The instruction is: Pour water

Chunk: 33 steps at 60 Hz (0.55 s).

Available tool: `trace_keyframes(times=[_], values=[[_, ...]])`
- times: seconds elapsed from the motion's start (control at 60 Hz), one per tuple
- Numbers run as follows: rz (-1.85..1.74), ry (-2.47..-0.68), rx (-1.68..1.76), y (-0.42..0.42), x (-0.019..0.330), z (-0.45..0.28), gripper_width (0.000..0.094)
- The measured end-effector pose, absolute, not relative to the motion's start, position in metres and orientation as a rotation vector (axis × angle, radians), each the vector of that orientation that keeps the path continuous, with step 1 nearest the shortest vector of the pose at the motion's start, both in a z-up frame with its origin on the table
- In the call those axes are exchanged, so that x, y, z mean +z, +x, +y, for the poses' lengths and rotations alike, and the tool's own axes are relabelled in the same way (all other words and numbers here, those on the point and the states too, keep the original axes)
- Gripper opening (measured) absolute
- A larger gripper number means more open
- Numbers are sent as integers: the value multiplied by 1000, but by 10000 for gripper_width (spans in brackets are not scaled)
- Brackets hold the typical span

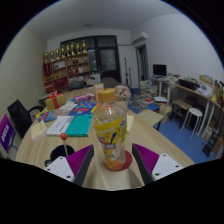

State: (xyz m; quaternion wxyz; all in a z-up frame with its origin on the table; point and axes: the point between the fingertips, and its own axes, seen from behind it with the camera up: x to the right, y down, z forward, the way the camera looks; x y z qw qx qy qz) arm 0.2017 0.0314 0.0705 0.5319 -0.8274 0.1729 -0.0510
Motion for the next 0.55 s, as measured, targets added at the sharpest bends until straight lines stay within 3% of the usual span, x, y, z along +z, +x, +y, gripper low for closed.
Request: trace_keyframes(times=[0.067,0.317,0.55], values=[[422,-1989,-168,207,89,-10,823],[447,-2054,-302,99,165,-150,821],[464,-2076,-267,15,221,-235,823]])
